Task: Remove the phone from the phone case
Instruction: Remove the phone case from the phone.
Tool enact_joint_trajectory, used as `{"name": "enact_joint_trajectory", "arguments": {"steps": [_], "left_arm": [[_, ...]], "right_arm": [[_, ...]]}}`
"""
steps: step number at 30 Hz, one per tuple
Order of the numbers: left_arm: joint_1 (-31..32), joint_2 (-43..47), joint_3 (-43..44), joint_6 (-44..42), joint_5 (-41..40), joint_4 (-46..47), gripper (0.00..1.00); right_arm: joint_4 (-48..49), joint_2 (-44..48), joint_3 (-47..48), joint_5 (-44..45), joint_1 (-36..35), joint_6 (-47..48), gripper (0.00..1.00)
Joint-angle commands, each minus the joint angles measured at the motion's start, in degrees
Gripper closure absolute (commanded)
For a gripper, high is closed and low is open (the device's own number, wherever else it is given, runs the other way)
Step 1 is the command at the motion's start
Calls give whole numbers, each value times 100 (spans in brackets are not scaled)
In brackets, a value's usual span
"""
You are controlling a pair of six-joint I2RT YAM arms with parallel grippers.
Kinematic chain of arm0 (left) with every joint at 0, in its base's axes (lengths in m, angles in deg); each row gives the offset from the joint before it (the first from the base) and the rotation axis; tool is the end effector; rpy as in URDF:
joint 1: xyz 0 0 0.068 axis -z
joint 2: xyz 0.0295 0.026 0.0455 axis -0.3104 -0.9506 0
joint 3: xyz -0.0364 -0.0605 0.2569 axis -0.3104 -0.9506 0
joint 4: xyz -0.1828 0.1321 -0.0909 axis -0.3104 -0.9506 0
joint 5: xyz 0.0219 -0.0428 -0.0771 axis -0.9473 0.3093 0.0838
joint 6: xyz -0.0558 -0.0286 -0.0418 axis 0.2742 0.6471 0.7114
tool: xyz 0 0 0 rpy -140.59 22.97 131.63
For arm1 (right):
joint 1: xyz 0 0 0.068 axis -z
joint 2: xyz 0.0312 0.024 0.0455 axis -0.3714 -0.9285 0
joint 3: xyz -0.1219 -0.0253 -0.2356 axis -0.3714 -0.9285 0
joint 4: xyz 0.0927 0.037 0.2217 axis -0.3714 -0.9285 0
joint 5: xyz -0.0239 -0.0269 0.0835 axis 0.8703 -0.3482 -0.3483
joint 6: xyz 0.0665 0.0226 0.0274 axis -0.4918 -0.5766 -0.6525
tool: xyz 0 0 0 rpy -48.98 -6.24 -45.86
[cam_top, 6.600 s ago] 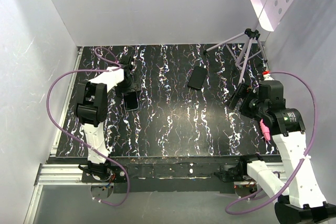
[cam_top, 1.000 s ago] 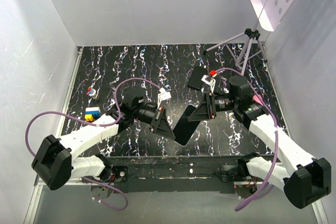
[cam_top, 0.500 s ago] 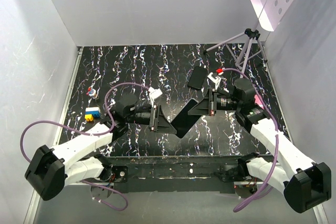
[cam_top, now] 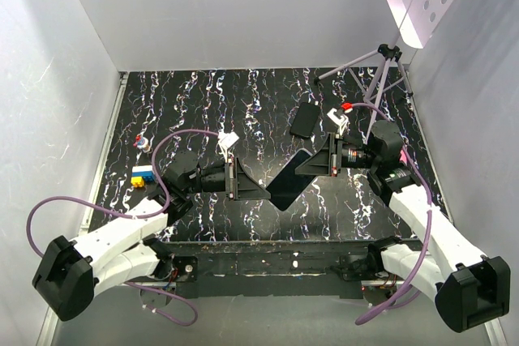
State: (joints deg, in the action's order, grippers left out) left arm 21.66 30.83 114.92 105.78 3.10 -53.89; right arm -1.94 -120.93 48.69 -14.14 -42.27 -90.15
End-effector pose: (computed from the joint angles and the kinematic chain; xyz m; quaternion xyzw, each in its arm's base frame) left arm 0.1393 -0.1768 0.2742 0.1246 0.7084 -0.6779 0.1521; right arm 0.1774 0.1251 0.3140 -0.1380 0.7077 0.6492 0.2423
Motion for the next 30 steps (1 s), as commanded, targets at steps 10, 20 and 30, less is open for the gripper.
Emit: {"name": "enact_joint_trajectory", "arguments": {"steps": [10,20,30], "left_arm": [[-46,-193,124,27,474,389,72],[-37,-246,370,-88,799,1274,100],[-37,-404,344,685,1214,4473,100]], "right_arm": [[534,47,112,-61,25,-223,99],[490,-462,112,-307,69,-22,99],[4388,-1613,-301,-730,-150,-2505,99]]}}
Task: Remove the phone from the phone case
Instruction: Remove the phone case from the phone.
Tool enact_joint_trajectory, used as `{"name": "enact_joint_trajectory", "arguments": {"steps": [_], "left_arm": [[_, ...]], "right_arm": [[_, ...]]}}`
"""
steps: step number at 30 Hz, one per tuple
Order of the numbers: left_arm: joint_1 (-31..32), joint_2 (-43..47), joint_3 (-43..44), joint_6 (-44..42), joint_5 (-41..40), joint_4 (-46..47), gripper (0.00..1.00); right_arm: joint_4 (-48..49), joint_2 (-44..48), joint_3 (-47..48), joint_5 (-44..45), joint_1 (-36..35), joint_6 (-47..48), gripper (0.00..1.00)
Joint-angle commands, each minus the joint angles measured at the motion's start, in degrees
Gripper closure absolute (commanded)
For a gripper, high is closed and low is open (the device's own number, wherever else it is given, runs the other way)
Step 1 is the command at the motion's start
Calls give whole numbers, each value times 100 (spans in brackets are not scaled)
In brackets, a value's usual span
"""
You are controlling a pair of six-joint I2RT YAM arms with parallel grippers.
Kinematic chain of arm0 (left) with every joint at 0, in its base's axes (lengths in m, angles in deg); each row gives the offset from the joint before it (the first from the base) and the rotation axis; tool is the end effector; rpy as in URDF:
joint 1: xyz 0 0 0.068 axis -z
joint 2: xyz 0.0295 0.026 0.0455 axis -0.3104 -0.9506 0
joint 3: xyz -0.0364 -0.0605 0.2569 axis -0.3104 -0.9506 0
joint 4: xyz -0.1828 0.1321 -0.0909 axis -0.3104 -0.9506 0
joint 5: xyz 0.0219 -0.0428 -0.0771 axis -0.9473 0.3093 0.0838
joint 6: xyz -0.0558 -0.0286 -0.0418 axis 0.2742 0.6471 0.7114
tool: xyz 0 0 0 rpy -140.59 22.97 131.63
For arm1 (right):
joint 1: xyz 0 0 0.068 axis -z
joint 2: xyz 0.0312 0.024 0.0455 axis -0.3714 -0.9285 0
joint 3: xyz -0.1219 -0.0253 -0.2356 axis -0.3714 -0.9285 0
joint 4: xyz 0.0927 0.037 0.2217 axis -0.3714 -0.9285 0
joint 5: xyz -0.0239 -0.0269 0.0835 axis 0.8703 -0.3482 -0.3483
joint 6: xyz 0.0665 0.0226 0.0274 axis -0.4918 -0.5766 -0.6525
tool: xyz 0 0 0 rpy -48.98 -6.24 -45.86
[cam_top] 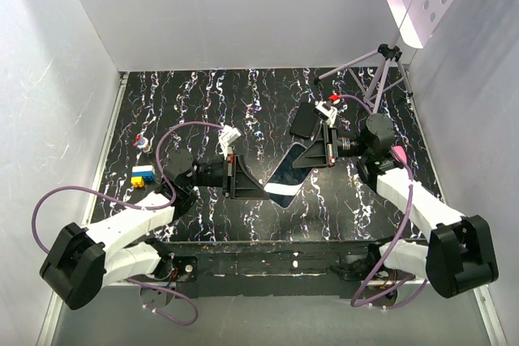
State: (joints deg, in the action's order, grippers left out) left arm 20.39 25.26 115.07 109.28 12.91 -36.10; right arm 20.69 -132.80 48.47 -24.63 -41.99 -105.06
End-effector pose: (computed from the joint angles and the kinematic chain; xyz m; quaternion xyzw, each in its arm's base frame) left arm 0.1438 -0.1826 0.2896 0.2055 0.6431 -0.7228 0.1475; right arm 0.2047 0.1392 0.3096 -0.1621 0.6755 0.7017 0.1580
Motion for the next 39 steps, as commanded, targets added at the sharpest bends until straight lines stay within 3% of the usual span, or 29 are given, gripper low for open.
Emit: {"name": "enact_joint_trajectory", "arguments": {"steps": [1,5,10,20,27,39], "left_arm": [[81,84,329,371,136,2923,100],[90,-443,478,670,-85,3995,100],[81,-1129,838,864,-173,4735,100],[63,-1455,944,-102,-278,4727,100],[-7,-1666,1111,-1078,-15,4209,100],[-473,-2167,813,-1263,-313,3919,100]], "right_arm": [[2652,-541,-305,355,-240,-1366,99],[4596,-989,-306,592,-547,-2632,99],[5610,-1210,-314,1013,-653,-3609,99],[5742,-902,-367,1532,-732,-4313,99],[5848,-814,-411,1735,-732,-4683,99],[5795,-472,-297,1902,-732,-4894,99]]}}
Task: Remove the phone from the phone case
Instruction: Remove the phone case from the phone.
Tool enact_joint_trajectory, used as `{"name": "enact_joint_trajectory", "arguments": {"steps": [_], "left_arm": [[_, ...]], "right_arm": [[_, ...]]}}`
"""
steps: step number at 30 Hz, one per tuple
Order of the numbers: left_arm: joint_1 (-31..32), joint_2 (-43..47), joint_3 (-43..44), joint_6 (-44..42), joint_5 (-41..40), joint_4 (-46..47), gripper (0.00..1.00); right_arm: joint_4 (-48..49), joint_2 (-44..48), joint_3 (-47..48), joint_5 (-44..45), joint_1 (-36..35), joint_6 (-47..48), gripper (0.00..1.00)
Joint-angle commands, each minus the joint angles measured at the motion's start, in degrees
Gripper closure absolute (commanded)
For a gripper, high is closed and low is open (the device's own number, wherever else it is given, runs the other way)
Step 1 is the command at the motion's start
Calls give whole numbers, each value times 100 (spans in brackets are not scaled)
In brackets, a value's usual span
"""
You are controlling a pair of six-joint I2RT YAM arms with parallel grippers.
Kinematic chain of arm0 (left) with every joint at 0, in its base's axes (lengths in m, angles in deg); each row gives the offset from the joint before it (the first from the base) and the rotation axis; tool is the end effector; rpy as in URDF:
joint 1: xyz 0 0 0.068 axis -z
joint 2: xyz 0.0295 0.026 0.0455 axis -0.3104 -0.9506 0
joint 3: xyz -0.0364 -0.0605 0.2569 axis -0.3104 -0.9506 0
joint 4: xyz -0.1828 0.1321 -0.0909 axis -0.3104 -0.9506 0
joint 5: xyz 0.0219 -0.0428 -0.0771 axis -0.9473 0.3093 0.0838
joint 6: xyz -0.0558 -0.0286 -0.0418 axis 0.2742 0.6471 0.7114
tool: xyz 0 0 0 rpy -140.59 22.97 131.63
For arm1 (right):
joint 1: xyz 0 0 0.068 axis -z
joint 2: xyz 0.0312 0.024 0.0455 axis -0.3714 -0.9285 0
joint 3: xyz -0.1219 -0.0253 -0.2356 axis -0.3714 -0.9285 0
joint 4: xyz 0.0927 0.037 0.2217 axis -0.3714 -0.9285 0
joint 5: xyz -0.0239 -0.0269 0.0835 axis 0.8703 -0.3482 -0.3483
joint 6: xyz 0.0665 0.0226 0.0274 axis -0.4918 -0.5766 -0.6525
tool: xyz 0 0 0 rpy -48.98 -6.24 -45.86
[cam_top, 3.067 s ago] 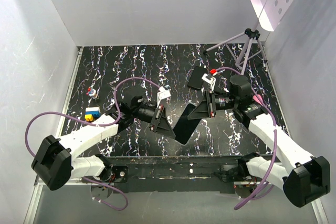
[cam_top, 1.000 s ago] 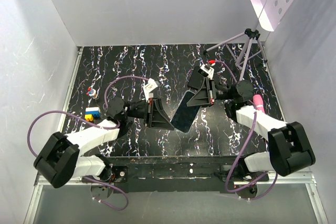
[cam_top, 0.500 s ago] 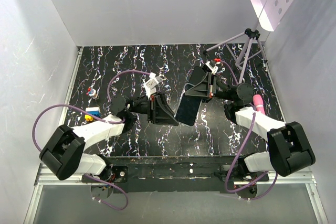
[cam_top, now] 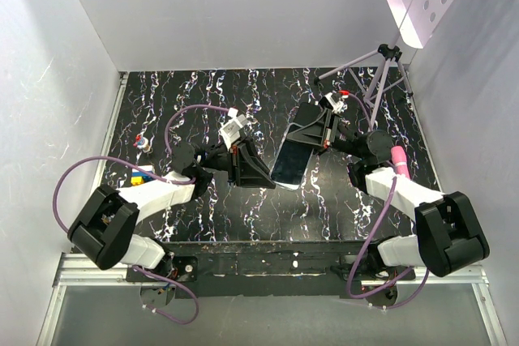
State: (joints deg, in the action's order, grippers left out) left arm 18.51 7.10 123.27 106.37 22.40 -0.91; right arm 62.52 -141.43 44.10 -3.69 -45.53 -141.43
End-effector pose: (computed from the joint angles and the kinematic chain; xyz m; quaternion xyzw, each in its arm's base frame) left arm 0.1758 -0.2033 0.3179 0.3744 0.4980 -0.7363 0.2639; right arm 0.2181 0.1488 0.3282 -0.0040 0.5612 0.8106 0.1672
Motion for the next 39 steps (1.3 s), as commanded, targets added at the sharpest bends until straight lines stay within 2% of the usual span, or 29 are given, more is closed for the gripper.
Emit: {"name": "enact_joint_trajectory", "arguments": {"steps": [1,6,13,20,29,33,37,39], "left_arm": [[-285,-368,-25,-1016,-1288,365,100],[-285,-351,-16,-1385,-1184,127,100],[-294,-245,405,-1535,-481,128,100],[-267,-368,581,-991,-296,733,100],[-241,-246,626,-946,-330,760,100],[-241,-17,450,-1515,-786,112,100],[-241,299,335,-2517,-1647,-1556,100],[-232,413,248,-2712,-1911,-1972,100]], "right_arm": [[1603,401,158,-166,-378,-1274,99],[1524,462,202,-96,-378,-1362,99],[1181,436,44,-139,-378,-1309,99],[1523,-152,131,-148,-405,-1555,99],[1656,-742,246,-104,-422,-1547,99],[1673,-760,176,-78,-449,-1521,99],[1665,-716,132,-34,-449,-1521,99],[1673,-637,105,53,-449,-1503,99]]}}
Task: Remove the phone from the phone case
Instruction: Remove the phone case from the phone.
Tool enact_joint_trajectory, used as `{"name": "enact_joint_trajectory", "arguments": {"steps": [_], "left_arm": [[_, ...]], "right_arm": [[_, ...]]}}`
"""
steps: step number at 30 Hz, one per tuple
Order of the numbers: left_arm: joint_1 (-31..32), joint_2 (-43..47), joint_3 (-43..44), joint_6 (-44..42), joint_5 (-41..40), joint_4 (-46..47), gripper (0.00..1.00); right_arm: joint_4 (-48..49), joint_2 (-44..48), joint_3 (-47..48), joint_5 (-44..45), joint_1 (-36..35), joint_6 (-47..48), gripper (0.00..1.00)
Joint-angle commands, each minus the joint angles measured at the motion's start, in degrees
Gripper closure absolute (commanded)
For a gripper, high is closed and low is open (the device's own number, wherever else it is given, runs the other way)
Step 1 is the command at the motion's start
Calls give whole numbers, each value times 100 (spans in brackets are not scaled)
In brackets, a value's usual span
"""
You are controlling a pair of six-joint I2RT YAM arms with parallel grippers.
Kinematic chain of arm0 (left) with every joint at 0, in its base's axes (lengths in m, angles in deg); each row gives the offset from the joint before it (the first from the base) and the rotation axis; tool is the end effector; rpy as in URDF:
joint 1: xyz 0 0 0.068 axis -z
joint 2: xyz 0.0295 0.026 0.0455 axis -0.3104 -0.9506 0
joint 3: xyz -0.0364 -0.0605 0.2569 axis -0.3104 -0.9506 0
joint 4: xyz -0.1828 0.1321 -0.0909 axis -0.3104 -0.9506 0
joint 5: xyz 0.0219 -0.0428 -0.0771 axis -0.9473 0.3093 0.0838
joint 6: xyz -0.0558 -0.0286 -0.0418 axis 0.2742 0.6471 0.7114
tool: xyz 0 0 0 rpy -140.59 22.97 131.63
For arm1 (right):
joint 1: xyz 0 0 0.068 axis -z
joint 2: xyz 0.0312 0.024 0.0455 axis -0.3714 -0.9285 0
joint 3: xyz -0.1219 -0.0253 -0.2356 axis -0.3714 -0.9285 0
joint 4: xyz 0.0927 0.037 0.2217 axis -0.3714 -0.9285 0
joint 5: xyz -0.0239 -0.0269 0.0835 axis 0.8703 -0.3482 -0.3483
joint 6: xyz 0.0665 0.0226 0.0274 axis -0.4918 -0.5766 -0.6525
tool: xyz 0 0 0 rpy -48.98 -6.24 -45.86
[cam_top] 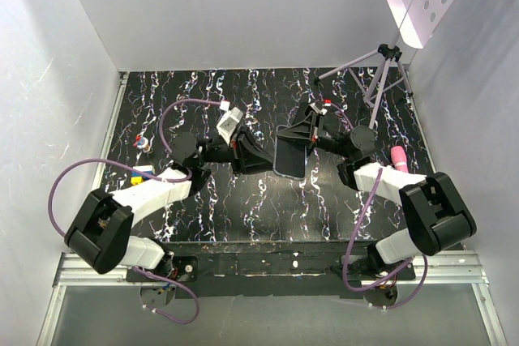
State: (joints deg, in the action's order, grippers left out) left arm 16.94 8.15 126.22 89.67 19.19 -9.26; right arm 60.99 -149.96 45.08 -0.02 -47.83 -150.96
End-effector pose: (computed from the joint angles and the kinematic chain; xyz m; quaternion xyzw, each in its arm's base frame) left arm 0.1895 -0.2023 0.3271 0.4020 0.4757 -0.6886 0.3714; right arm 0.2443 0.1702 0.2940 0.1094 0.5805 0.8045 0.0621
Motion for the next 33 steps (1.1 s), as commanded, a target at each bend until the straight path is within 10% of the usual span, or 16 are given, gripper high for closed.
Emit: {"name": "enact_joint_trajectory", "arguments": {"steps": [1,7,11,18,21,33], "left_arm": [[-84,335,-91,-1095,-1669,-1408,100],[-31,712,-863,-474,-2267,-2184,96],[13,1388,-1629,353,-2505,-2245,47],[31,2953,-1543,1496,-2874,-3289,3],[57,3051,-1384,1821,-3024,-3424,2],[435,1725,-795,1990,-2892,-2439,21]], "right_arm": [[1818,242,7,-278,-193,-515,99],[1599,523,7,135,88,2,99],[451,918,191,162,203,880,99],[-3835,2130,849,63,212,3988,99],[-5518,2535,1254,538,133,5318,99],[-5468,2598,1317,1171,-544,5514,99]]}}
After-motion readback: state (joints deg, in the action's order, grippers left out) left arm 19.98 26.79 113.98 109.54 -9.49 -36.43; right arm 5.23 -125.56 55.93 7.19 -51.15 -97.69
